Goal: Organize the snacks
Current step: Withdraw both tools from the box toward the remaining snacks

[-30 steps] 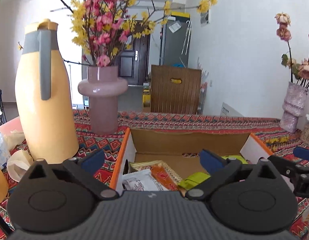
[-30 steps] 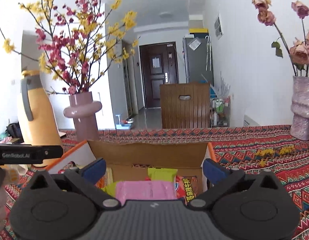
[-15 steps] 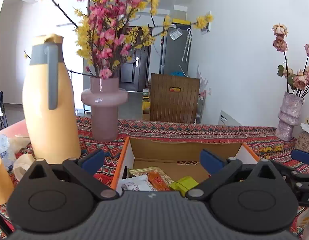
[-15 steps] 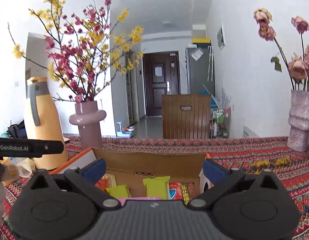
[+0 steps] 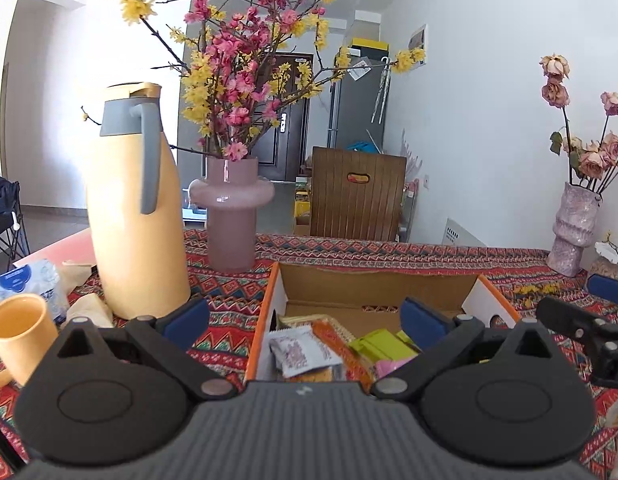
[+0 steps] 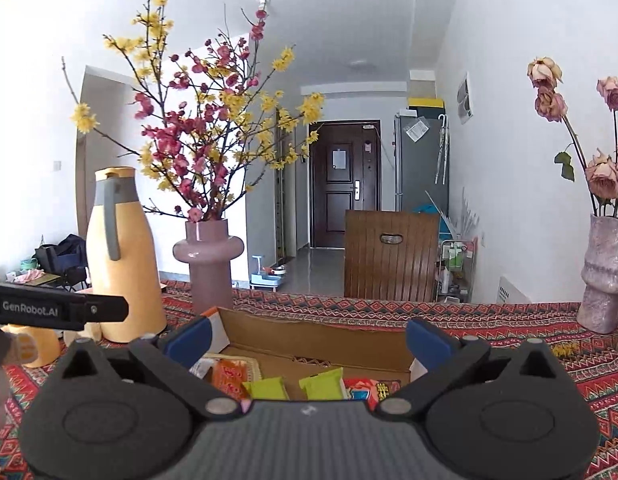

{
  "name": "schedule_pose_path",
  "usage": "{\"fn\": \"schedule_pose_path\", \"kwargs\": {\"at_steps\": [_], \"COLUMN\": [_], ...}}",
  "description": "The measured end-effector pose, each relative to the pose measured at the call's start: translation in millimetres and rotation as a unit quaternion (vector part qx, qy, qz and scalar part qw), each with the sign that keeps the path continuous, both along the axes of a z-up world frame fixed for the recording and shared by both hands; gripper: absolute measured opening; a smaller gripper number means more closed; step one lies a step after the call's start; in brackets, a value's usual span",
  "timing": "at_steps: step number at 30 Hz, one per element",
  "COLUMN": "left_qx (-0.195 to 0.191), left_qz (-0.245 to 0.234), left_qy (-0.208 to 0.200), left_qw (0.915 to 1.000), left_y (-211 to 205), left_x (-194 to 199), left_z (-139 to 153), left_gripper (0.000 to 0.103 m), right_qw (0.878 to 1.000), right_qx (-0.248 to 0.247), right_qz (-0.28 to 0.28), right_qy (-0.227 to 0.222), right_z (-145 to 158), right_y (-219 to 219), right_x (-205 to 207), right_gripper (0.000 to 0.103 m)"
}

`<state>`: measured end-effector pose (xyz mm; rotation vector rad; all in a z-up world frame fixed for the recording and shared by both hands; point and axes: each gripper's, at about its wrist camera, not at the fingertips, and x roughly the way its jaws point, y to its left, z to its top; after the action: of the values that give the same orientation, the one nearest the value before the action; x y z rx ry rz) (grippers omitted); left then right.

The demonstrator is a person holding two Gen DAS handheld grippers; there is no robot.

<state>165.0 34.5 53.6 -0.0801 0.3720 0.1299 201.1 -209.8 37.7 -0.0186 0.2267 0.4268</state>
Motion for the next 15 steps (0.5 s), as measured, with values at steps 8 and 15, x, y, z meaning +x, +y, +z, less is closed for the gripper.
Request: {"fn": "schedule_pose_path", "kwargs": {"at_steps": [8, 15], "left_qx": [0.002, 0.005], "left_qz": [0.0, -0.018], "left_qy": [0.023, 0.074], "left_qw": [0.9997, 0.9971], "left_y": [1.0, -8.2], "left_x": [-32.4, -47.5], "left_z": [-10.5, -31.7], "left_gripper": [0.103, 0.103], "right_qw": [1.0, 0.997], "right_qx": [-0.01, -0.024], "right_qz": [-0.01, -0.026], "right_qy": [0.022, 0.064], "right_z": [-7.9, -31.2], "right_y": [-12.6, -28.3], "right_x": [-32.7, -59.0], "right_gripper": [0.103, 0.103]}}
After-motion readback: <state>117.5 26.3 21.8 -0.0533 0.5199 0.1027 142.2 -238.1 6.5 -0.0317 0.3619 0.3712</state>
